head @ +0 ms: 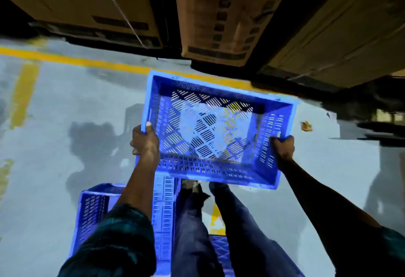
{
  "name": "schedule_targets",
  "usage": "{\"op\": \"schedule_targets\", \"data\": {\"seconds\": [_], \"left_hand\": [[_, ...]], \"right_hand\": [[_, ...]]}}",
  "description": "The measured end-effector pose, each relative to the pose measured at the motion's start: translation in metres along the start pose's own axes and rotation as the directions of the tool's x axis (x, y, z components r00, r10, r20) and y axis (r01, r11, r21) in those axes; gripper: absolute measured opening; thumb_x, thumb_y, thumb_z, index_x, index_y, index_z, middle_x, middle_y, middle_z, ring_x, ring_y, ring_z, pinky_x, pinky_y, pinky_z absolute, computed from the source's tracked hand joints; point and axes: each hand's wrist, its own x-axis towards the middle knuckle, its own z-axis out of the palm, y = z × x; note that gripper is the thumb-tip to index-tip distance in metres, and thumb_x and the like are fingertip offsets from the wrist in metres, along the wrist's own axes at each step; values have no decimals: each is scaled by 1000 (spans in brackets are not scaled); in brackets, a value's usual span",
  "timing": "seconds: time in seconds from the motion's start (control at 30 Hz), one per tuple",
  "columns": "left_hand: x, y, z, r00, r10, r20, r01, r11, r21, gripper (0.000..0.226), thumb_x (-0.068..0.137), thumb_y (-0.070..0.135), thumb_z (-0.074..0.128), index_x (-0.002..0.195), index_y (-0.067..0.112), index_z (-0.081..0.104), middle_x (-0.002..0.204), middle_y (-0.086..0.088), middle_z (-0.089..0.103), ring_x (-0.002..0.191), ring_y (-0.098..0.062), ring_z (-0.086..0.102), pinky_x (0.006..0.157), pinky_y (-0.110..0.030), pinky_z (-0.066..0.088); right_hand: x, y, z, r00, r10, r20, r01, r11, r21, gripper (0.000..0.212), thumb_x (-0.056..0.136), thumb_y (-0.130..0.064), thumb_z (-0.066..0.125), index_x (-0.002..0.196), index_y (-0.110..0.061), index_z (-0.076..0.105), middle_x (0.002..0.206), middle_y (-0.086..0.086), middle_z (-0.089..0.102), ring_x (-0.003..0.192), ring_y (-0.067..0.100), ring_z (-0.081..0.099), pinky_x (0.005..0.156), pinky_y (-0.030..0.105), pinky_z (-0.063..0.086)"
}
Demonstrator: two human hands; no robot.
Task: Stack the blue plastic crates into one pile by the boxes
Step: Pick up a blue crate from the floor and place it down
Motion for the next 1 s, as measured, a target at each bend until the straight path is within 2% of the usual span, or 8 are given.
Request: {"op": "schedule_targets", "data": {"seconds": [0.27,0.33,0.43,0.6,0.7,0.8,0.9,1.0], "left_hand": [[81,-37,127,998,63,5,-63,995,83,76,76,72,38,100,5,66,102,-29,67,101,-47,63,82,-52,51],[99,-41,153,997,77,30,-80,991,110,73,78,67,41,98,1,64,102,-32,66,101,-49,63,81,-54,51],[122,-41,191,992,98,78,-108,985,132,69,86,62,43,98,-3,62,106,-36,63,103,-51,60,82,-55,50],[161,-50,250,989,29,146,-60,975,213,49,103,33,42,108,-12,59,106,-35,59,105,-47,58,79,-44,41],[185,-70,280,982,-14,187,-16,988,156,50,99,36,50,106,-12,60,89,-27,57,97,-45,62,69,-37,36],[215,-96,310,976,-68,208,53,996,77,66,79,52,60,107,-8,62,95,-28,66,94,-41,67,77,-46,52],[233,-111,323,955,-116,272,118,993,8,40,86,38,65,91,-2,60,79,-18,61,66,-25,56,73,-46,49],[246,-123,332,937,-145,318,169,985,-47,47,83,36,71,101,-6,59,84,-17,59,74,-25,57,72,-43,47]], "right_hand": [[137,25,86,1000,12,11,-11,1000,-27,51,81,-34,68,115,3,56,94,12,57,105,42,63,89,45,47],[162,29,104,1000,9,5,-9,1000,-8,59,73,-41,62,114,2,56,93,11,57,103,41,63,88,45,47],[200,39,134,1000,1,7,-1,1000,-7,44,85,-30,67,111,2,54,93,11,56,104,41,62,88,44,46],[260,53,181,999,-3,41,4,999,-36,41,85,-28,70,111,-1,55,95,11,57,104,39,62,89,44,47],[289,62,207,998,-27,56,29,999,-31,46,89,-25,70,123,0,53,101,13,58,110,38,60,91,40,44],[314,73,230,999,-29,36,30,999,-32,52,90,-25,69,129,1,47,113,20,60,113,38,57,92,39,43],[327,80,246,999,-24,32,26,998,-56,52,90,-26,69,127,3,46,117,24,60,112,38,58,90,38,43],[335,88,256,999,-31,16,32,998,-60,51,90,-24,69,126,4,46,106,18,58,110,38,58,87,37,42]]}}
